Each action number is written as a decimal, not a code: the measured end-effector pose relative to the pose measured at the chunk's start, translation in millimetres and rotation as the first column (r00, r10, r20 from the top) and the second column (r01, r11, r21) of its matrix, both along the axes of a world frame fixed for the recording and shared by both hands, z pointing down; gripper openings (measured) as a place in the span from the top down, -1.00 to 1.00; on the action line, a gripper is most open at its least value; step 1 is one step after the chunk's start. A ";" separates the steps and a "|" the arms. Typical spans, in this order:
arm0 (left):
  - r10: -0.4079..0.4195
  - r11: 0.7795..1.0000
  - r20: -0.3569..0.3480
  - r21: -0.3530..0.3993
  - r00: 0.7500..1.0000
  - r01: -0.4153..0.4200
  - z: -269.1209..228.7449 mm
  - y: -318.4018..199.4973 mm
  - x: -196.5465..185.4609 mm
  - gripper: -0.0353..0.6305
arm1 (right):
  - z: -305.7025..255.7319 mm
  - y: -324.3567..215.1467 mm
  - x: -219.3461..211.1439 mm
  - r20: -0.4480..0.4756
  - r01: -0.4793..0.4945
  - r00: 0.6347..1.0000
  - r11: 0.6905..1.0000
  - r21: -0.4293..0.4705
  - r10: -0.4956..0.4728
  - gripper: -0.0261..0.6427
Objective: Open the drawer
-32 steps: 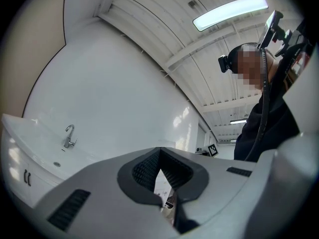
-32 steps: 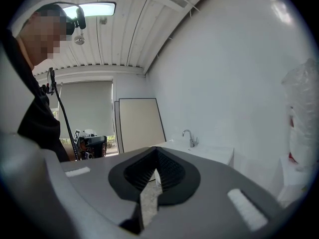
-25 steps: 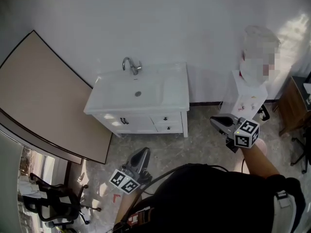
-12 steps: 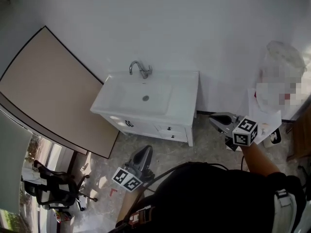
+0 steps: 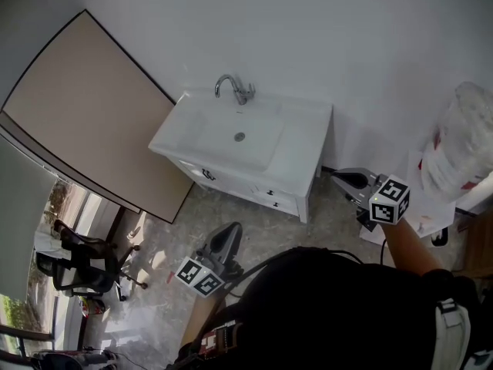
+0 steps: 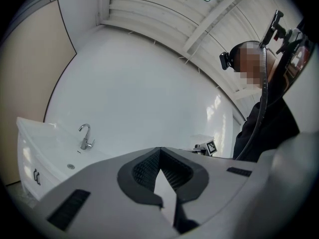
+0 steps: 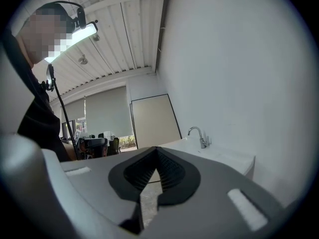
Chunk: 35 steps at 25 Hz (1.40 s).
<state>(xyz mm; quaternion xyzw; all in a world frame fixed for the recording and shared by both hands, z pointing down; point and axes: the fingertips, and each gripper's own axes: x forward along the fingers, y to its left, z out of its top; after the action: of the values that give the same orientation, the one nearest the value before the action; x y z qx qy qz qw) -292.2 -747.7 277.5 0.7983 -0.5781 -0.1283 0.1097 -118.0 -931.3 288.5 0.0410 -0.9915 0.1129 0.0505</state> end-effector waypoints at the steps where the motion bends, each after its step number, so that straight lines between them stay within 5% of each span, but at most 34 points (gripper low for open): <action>1: -0.005 1.000 -0.004 -0.004 1.000 0.004 1.7 -0.5 -4.9 0.89 | 1.1 -1.4 -4.8 -0.002 0.003 1.000 1.000 -0.002 -0.003 0.94; 12: 0.115 0.993 -0.019 0.029 0.993 -0.115 4.0 -38.6 -98.8 0.89 | -8.0 -11.6 -79.0 -0.035 -0.107 0.994 0.994 0.030 0.108 0.94; 22: 0.275 0.962 -0.022 0.003 0.961 -0.275 26.2 -88.5 -175.0 0.89 | -5.8 -21.2 -132.0 -0.074 -0.277 0.957 0.960 0.029 0.279 0.94; 29: 0.309 0.947 -0.030 -0.083 0.951 -0.310 80.8 -121.6 -146.0 0.89 | 47.8 -25.3 -130.4 -0.143 -0.239 0.961 0.971 0.000 0.237 0.94; 35: 0.230 0.957 -0.004 -0.178 0.973 -0.227 112.8 -142.2 -90.2 0.89 | 83.5 -47.1 -109.4 -0.144 -0.113 0.984 0.993 -0.039 0.107 0.94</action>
<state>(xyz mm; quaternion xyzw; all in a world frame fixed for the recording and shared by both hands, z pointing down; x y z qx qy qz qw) -382.5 -889.9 390.3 0.8479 -0.4919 -0.0561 0.1894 -227.3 -978.4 372.0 0.1024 -0.9787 0.1354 0.1153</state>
